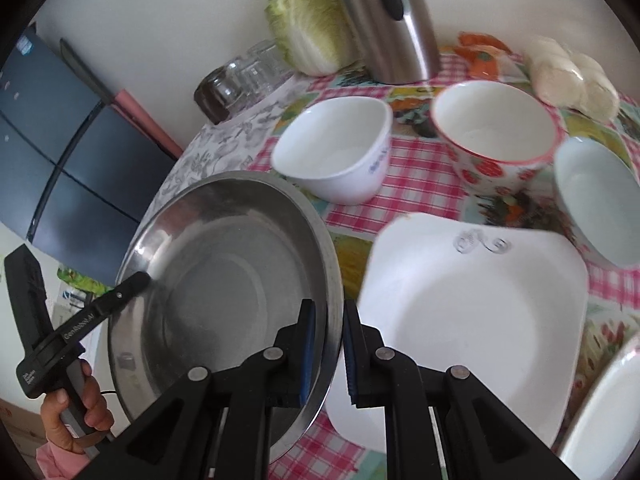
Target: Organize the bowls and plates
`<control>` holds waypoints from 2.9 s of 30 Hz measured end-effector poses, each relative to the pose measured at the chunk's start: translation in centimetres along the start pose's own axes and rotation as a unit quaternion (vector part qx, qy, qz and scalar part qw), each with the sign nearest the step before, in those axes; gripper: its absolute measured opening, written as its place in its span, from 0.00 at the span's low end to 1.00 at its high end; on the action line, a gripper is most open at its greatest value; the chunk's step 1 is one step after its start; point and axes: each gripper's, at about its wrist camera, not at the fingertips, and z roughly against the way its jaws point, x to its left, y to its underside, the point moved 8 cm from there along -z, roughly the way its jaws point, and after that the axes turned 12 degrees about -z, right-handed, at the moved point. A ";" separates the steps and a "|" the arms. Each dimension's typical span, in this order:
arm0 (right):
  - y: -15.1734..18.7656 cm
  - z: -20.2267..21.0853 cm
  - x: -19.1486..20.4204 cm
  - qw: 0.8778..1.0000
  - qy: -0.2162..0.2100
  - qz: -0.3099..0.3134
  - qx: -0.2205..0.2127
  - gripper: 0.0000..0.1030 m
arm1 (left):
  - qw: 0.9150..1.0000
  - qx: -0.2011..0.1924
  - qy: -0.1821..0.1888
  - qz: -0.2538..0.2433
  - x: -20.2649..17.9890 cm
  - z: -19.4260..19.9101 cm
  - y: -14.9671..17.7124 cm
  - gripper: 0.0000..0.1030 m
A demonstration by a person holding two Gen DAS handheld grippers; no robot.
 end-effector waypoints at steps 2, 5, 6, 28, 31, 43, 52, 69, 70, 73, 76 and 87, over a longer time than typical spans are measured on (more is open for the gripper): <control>0.0 1.0 -0.9 1.000 0.001 -0.010 -0.006 0.14 | 1.000 -0.004 0.003 -0.011 -1.3 0.5 -0.4 0.18; 0.1 2.7 -2.5 0.999 -0.008 -0.032 -0.021 0.14 | 0.999 -0.008 0.004 -0.031 -3.1 1.0 -0.9 0.18; 0.2 3.4 -3.1 0.999 -0.009 -0.039 -0.026 0.14 | 0.999 -0.008 0.007 -0.036 -3.8 1.0 -1.0 0.18; 0.6 8.8 -16.0 0.978 0.047 -0.190 -0.071 0.17 | 0.985 0.064 0.035 -0.157 -18.1 -4.6 -0.9 0.24; 0.9 8.4 -16.4 0.978 0.053 -0.191 -0.068 0.17 | 0.985 0.076 0.039 -0.150 -17.9 -5.8 -0.4 0.24; -0.1 6.9 -16.8 0.979 0.069 -0.180 -0.071 0.16 | 0.985 0.095 0.039 -0.141 -17.8 -8.5 0.2 0.27; -0.7 6.7 -16.3 0.980 0.096 -0.152 -0.082 0.17 | 0.983 0.102 0.033 -0.147 -18.0 -8.9 0.4 0.41; -0.9 8.4 -15.2 0.978 0.145 -0.102 -0.111 0.89 | 0.978 0.097 -0.028 -0.185 -18.1 -6.5 0.0 0.89; -0.9 8.4 -15.2 0.978 0.146 -0.102 -0.110 0.96 | 0.978 0.098 -0.029 -0.181 -18.0 -6.4 0.0 0.92; -0.8 8.4 -15.2 0.978 0.147 -0.101 -0.111 1.00 | 0.980 0.097 -0.029 -0.173 -18.0 -6.0 -0.1 0.97; -0.9 8.6 -15.1 0.977 0.149 -0.101 -0.114 1.00 | 0.980 0.097 -0.034 -0.168 -18.1 -5.7 -0.2 1.00; -0.9 10.7 -15.8 0.968 0.169 -0.114 -0.143 1.00 | 0.987 0.075 -0.010 -0.142 -21.4 -3.3 -1.3 1.00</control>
